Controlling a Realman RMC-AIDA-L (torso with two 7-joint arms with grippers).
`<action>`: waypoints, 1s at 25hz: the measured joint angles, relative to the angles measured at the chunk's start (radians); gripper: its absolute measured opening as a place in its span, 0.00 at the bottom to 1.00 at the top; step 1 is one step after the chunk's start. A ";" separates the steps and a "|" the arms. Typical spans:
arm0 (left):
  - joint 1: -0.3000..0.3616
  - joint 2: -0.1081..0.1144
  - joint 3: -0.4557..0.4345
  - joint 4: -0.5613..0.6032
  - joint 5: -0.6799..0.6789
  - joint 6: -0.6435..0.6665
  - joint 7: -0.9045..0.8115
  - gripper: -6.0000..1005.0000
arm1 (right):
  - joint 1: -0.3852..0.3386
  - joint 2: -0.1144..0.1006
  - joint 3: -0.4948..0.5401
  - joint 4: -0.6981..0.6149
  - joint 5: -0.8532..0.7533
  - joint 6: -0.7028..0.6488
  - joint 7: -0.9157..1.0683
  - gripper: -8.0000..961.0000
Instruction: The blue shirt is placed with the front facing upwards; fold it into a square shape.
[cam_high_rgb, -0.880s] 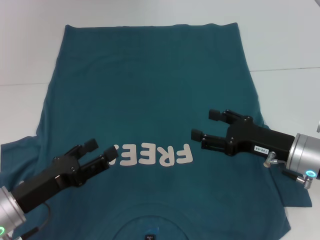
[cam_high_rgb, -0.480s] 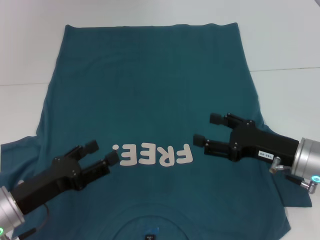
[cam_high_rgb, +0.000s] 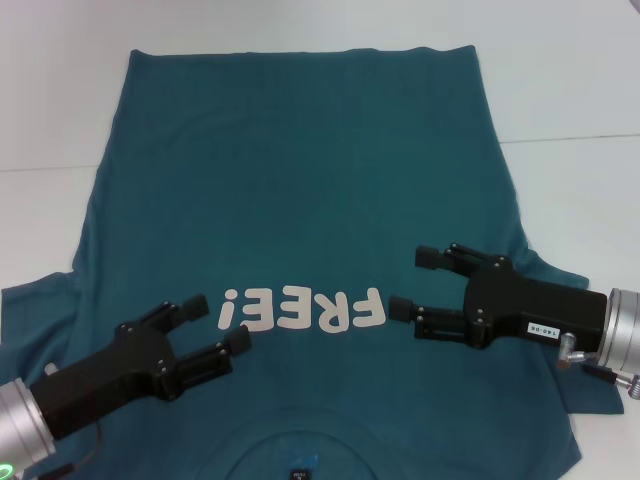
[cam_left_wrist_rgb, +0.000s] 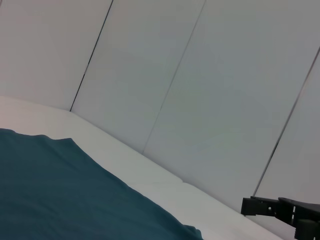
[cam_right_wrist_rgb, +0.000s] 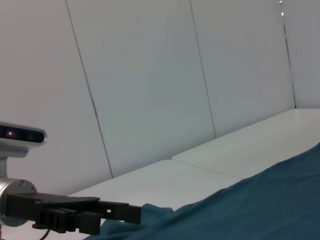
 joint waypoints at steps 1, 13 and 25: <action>0.002 0.000 0.001 0.003 0.000 0.000 0.000 0.93 | 0.000 0.000 0.000 0.000 0.000 0.000 0.000 0.98; 0.020 0.015 -0.008 0.070 0.060 -0.012 -0.066 0.93 | -0.008 -0.001 0.012 -0.011 0.002 0.009 0.000 0.98; 0.064 0.047 -0.105 0.249 0.131 -0.142 -0.410 0.93 | -0.012 0.012 0.013 -0.012 0.004 0.023 0.007 0.98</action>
